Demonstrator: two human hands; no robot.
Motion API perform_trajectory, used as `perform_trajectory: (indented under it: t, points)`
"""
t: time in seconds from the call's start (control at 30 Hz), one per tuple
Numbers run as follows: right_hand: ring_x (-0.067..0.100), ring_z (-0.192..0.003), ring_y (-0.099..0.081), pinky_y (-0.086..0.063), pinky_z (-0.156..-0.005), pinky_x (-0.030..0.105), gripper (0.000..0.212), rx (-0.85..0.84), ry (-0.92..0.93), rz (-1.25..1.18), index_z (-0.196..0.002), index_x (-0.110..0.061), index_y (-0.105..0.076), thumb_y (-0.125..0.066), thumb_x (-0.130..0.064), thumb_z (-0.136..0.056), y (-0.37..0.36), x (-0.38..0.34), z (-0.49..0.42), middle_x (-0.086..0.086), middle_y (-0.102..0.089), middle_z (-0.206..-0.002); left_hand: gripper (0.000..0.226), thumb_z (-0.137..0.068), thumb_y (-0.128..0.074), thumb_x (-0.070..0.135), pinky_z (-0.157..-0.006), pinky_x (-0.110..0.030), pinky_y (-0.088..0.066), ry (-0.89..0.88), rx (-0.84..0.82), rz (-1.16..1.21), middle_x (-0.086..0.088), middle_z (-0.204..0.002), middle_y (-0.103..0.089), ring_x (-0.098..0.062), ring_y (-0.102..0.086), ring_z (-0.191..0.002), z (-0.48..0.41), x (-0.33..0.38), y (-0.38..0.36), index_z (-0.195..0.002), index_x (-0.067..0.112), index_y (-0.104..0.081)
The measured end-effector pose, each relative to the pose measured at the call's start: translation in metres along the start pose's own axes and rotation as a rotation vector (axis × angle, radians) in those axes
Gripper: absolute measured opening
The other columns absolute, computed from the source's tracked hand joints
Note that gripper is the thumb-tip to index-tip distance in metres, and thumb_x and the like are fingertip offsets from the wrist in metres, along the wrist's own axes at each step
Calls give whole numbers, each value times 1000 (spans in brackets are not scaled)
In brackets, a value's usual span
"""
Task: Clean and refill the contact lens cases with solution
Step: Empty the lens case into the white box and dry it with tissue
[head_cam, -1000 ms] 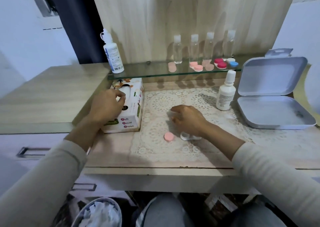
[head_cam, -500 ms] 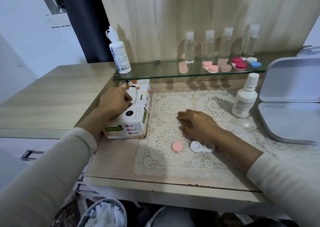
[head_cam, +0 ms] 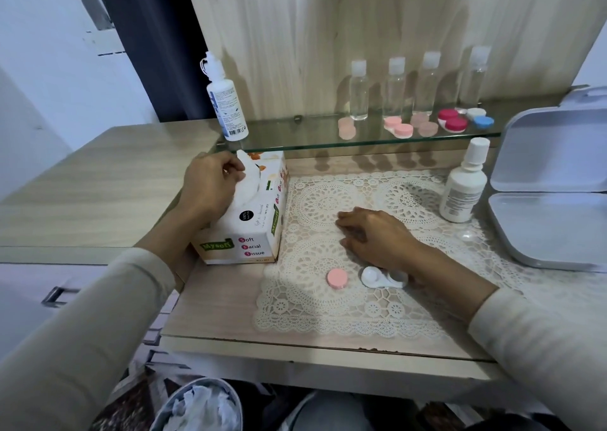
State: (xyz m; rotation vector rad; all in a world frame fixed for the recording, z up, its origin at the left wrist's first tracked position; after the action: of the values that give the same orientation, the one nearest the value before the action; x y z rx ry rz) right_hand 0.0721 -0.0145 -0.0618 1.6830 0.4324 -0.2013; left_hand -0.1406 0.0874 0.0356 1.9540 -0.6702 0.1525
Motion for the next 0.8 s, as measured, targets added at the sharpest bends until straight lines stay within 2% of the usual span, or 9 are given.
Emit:
perform_trajectory:
  t: [0.1,0.2,0.27,0.4,0.47,0.53,0.63,0.7,0.8]
  points:
    - [24,-102,-57,-49,-84,36,27,-3,-11,-18,-106,-7,-60,-58,-26,-87,0,0,0,5,-61,-117,13,-80,-67,8,-83,-37,-45,-64,61,51,-11,-85,-69,-28,-58,-87,-2,6,12,-92,8,-70]
    - [25,-102,-57,-48,-85,38,28,-20,-28,-25,-107,-6,-60,-59,-25,-86,0,0,0,5,-60,-119,13,-78,-68,6,-84,-38,-46,-101,118,122,-11,-84,-69,-26,-60,-83,-3,14,24,-91,6,-70]
    - [25,-103,-58,-48,-86,39,28,-28,-39,-45,-107,-5,-61,-59,-23,-86,0,0,0,4,-59,-123,14,-78,-68,5,-83,-33,-48,-110,141,186,-10,-84,-69,-18,-60,-77,-3,19,30,-91,6,-70]
    - [22,-104,-61,-49,-90,36,32,-7,-112,-196,-119,-13,-60,-58,-22,-88,6,1,2,4,-62,-121,16,-79,-69,4,-69,-3,-40,-142,101,295,-3,-82,-63,12,-55,-66,4,37,33,-95,5,-68]
    - [15,-94,-63,-49,-84,28,36,25,-157,-296,-124,-20,-57,-60,-27,-88,16,-2,6,-5,-58,-123,17,-79,-69,4,-69,-3,-41,-158,63,361,1,-80,-62,14,-54,-67,11,51,31,-96,7,-68]
    - [12,-97,-61,-46,-85,26,37,84,-154,-386,-122,-19,-59,-59,-34,-88,32,-9,10,-6,-57,-123,16,-80,-69,6,-71,-7,-44,-162,11,427,8,-78,-61,8,-56,-69,20,65,28,-94,13,-66]
    - [11,-96,-62,-48,-83,22,30,150,-169,-746,-105,-15,-67,-58,-37,-86,52,-15,22,0,-67,-109,18,-80,-67,5,-67,-6,-42,-190,-53,487,5,-79,-62,9,-55,-68,43,91,20,-94,16,-63]
    - [14,-88,-65,-50,-83,28,23,130,-217,-1022,-92,-16,-68,-60,-36,-83,54,-16,31,1,-70,-96,19,-78,-68,2,-66,-4,-42,-270,-44,509,-3,-81,-65,9,-57,-69,61,109,13,-92,14,-64]
    - [21,-84,-66,-52,-83,36,34,94,-288,-1213,-100,-3,-65,-68,-26,-75,47,-10,44,8,-70,-92,17,-77,-69,0,-67,-3,-42,-330,-80,544,8,-77,-60,9,-57,-72,86,127,-4,-91,10,-66]
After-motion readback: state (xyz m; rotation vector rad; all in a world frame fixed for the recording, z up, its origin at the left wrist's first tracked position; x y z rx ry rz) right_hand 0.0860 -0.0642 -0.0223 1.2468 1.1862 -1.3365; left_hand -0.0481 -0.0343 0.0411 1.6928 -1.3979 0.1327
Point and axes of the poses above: each hand's wrist, its own z-axis away from the middle knuckle, its own y-axis out of the back of the hand, x = y × z, the point moved 8 cm from there along -z, towards the middle knuckle
